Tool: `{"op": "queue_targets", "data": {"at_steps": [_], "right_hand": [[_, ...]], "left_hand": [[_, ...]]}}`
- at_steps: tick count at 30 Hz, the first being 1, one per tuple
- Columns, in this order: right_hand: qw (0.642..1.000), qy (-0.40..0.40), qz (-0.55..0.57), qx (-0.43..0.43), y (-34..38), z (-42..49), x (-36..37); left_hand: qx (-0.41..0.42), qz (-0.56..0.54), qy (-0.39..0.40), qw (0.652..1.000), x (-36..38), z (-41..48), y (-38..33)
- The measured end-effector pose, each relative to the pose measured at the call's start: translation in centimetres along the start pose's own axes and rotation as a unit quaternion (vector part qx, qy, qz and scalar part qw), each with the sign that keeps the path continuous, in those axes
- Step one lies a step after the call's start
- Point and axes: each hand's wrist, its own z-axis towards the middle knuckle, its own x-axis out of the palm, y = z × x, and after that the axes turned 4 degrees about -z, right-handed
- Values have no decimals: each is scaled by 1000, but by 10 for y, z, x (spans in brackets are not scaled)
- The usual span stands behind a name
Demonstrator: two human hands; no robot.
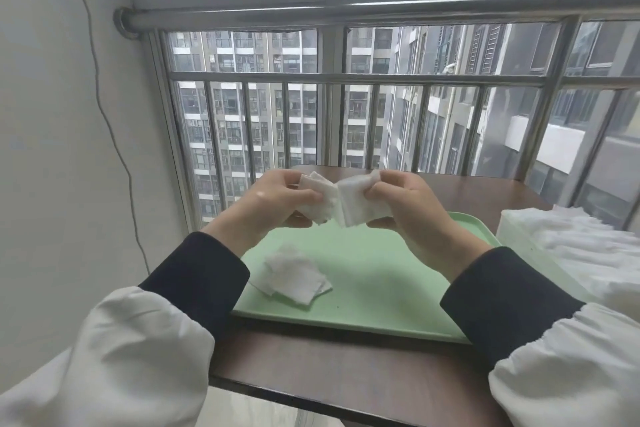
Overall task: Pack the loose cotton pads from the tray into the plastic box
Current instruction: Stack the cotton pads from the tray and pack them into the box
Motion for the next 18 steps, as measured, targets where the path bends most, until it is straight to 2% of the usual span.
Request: {"op": "queue_targets", "data": {"at_steps": [4, 11, 14, 18], "right_hand": [[1000, -14, 9, 7, -1, -1, 3], [992, -115, 47, 26, 0, 1, 0], [990, -96, 98, 31, 1, 1, -2], [992, -28, 125, 20, 1, 1, -2]], "left_hand": [[8, -17, -11, 1000, 8, -3, 3], [10, -22, -29, 999, 6, -6, 7], [20, -15, -28, 999, 6, -8, 7], [31, -9, -19, 999, 8, -9, 6]]}}
